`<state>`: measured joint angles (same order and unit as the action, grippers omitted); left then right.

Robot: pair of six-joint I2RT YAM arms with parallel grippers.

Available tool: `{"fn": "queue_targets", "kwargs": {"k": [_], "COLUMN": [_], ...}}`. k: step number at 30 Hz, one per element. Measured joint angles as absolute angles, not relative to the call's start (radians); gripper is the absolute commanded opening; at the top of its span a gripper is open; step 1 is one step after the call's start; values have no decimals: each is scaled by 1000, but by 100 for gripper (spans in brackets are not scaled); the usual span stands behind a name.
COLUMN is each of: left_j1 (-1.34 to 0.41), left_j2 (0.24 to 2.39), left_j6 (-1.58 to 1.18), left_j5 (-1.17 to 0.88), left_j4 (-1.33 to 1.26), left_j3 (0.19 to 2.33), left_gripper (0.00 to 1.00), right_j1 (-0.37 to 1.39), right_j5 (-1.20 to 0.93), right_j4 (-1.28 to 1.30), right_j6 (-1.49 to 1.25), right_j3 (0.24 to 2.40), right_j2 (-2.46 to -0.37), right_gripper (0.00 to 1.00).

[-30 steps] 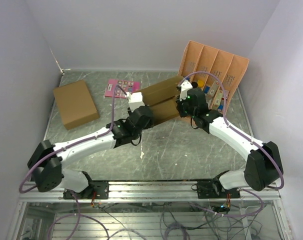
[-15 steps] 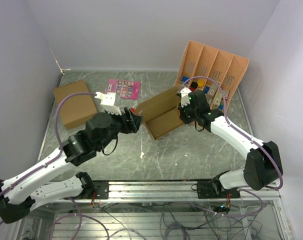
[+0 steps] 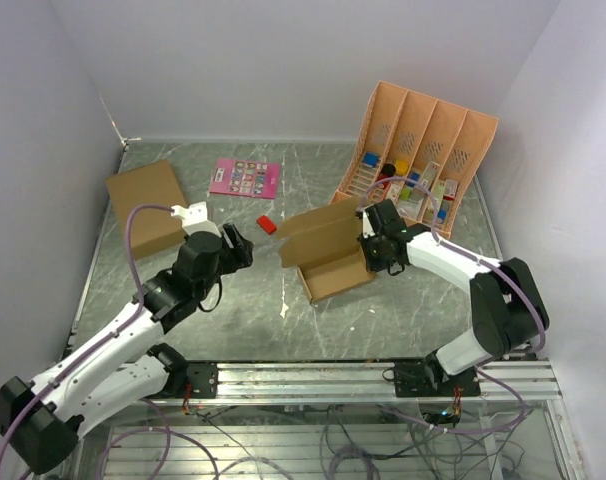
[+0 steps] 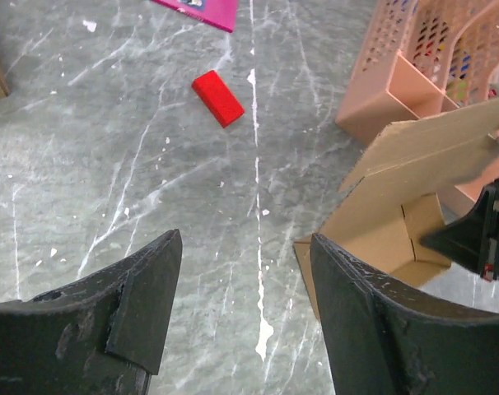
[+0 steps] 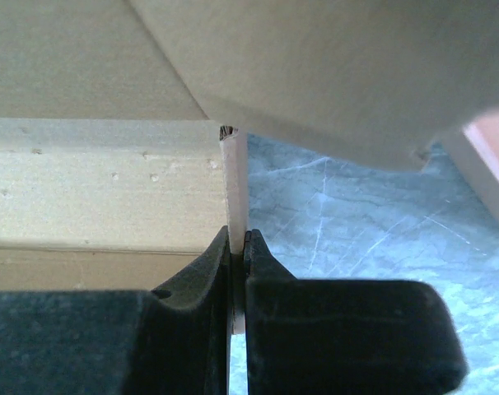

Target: Fold the paper box

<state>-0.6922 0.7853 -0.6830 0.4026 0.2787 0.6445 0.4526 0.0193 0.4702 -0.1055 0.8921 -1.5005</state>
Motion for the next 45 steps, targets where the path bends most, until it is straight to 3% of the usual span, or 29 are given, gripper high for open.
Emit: {"fn": "queue_targets", "kwargs": {"k": [8,13,14,15,29,35,40,45], "left_j1": [-635,-613,-610,-607,-557,-532,-517,-505], "left_j2": [902,1099,1140,1181,1324,1476,1650,1851], "left_j6": [-785,-865,-876,-889,-959,-998,-1036,-1060], "left_j5": [365,332,327,323,281,280,327,385], "left_j4": [165,111,110,109,34,93,260,482], "left_j3": [599,617,627,639,742,866,1089,1382], "left_gripper": [75,76,76,76,77,74,67,67], "right_j1": [430,423,423,423,375,234,147,14], "right_j5": [22,10,10,8,-72,-387,-654,-860], "right_j4": [461,459,456,452,432,511,531,523], "right_j6": [-178,-182,-181,-179,-130,80,246,312], "right_j3": [903,903,902,900,881,939,983,965], "right_j2": [-1571,-1567,-1564,-1557,-1456,-1356,-1278,-1272], "right_gripper": [0,0,29,41,69,73,73,73]}}
